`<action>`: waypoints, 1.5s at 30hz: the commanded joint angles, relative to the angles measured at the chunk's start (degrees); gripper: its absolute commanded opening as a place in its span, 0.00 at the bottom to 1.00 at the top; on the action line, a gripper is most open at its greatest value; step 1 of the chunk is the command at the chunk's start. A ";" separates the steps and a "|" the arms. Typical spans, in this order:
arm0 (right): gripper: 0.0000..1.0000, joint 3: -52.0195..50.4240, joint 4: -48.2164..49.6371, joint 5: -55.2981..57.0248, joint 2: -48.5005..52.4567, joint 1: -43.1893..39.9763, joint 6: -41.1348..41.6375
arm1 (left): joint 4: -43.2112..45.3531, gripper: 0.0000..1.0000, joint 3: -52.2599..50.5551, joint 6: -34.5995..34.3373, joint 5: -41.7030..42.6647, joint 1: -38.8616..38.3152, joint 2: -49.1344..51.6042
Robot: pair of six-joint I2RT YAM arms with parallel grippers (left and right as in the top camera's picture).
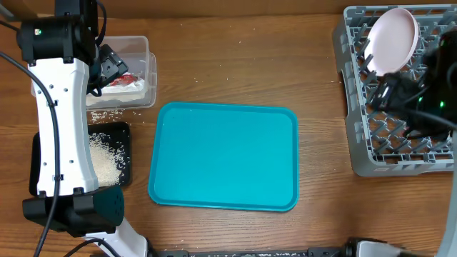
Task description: Sort waste into correct bins and load items into the dishwasher
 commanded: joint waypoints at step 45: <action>1.00 -67.78 52.48 -23.17 -47.45 5.90 -13.66 | -0.09 1.00 0.31 -0.37 -0.94 0.09 -0.02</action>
